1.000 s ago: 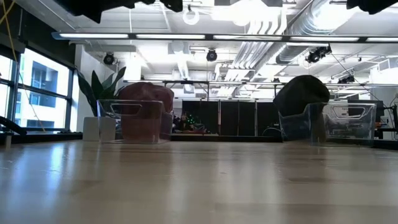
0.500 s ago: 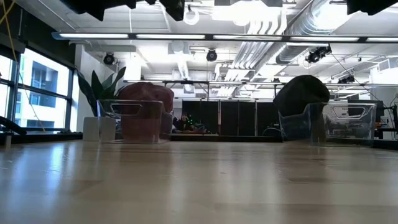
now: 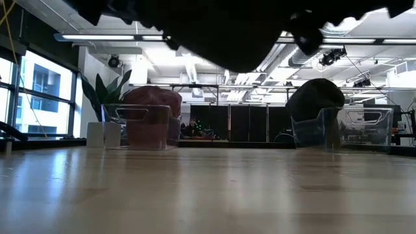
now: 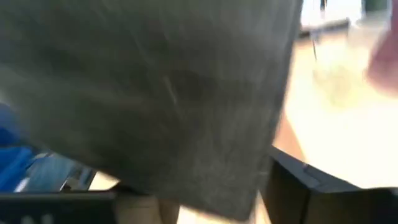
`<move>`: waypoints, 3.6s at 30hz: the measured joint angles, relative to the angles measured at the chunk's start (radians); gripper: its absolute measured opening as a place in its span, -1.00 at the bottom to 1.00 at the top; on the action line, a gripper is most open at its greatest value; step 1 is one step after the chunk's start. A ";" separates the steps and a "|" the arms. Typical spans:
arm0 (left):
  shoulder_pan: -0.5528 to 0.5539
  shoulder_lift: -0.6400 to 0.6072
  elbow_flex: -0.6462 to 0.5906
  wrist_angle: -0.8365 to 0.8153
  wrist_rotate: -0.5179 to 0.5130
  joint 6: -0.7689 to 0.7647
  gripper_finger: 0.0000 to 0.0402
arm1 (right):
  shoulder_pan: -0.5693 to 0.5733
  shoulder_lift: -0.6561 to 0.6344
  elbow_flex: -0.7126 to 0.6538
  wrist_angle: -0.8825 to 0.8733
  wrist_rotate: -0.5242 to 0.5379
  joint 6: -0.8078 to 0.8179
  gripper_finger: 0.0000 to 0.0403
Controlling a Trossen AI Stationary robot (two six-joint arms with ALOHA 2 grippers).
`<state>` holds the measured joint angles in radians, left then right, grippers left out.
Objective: Pick & Place hat
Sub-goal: Put the black cap into the right transparent bin
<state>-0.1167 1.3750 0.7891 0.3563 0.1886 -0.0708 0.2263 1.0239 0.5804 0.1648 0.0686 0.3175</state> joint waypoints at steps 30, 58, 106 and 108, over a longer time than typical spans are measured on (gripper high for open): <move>0.200 -0.009 0.002 -0.070 0.131 -0.169 -0.99 | 0.187 -0.086 0.079 0.219 0.499 -0.606 0.16; 0.202 -0.009 0.001 -0.057 0.119 -0.106 -0.99 | -0.092 0.271 0.606 -0.729 0.295 -0.143 -0.37; -0.041 -0.008 0.000 -0.131 -0.333 0.774 -0.99 | 0.153 0.402 0.847 -0.954 -0.021 -0.170 -0.99; -0.040 -0.008 0.000 -0.127 -0.263 0.778 -0.99 | 0.108 0.419 0.841 -0.925 0.139 -0.179 -0.99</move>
<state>-0.1570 1.3666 0.7895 0.2297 -0.0739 0.7071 0.3345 1.4424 1.4211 -0.7601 0.2072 0.1380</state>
